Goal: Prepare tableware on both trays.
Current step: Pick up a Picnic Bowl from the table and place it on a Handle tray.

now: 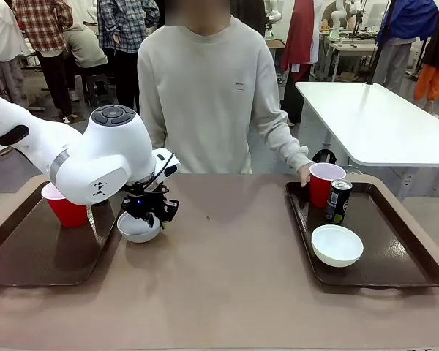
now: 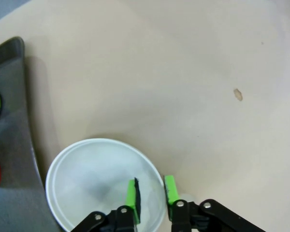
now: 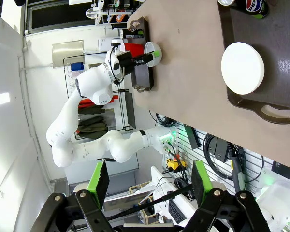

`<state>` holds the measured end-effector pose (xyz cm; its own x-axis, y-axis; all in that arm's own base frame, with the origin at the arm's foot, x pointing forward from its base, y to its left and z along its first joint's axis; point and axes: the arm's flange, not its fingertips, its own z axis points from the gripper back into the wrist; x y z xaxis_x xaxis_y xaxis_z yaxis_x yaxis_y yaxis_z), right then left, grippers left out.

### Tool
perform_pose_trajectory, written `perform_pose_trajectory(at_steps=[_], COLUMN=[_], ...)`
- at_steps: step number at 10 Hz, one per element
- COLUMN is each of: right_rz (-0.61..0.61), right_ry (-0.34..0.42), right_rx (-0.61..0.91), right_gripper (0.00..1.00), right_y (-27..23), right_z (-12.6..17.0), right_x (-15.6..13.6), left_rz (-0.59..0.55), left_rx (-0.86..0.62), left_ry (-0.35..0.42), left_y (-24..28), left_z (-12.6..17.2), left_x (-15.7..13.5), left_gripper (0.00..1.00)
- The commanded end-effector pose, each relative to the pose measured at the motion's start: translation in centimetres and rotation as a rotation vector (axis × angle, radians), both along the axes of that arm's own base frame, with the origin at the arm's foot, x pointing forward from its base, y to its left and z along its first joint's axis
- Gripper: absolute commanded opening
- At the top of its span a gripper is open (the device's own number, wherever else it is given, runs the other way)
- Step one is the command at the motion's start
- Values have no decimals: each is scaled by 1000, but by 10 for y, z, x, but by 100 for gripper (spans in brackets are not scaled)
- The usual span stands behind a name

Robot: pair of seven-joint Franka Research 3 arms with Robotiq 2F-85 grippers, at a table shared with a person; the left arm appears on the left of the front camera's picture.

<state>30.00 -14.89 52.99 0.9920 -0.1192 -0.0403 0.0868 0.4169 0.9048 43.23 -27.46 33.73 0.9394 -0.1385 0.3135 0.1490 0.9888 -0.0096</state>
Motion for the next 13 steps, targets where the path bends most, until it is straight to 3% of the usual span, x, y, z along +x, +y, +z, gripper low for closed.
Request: perform_pose_trajectory(at_steps=[1, 5, 6, 7, 13], right_rz=[-1, -1, -1, -1, -1], right_ry=[-5, -5, -5, -5, -5], right_rx=[20, 20, 20, 20, 20], right_gripper=[90, 90, 90, 90, 90], right_y=[1, 1, 1, 1, 1], right_z=[1, 1, 1, 1, 1], right_x=[0, 0, 0, 0, 0], left_rz=[48, 84, 148, 17, 17], left_rx=[16, 104, 151, 46, 46], left_ry=[-31, -4, -29, -2, -2], left_y=[-10, -8, -6, 1, 1], left_z=[-7, -1, 2, 6, 6], left_x=[1, -6, -13, 1, 1], left_gripper=[0, 0, 0, 0, 0])
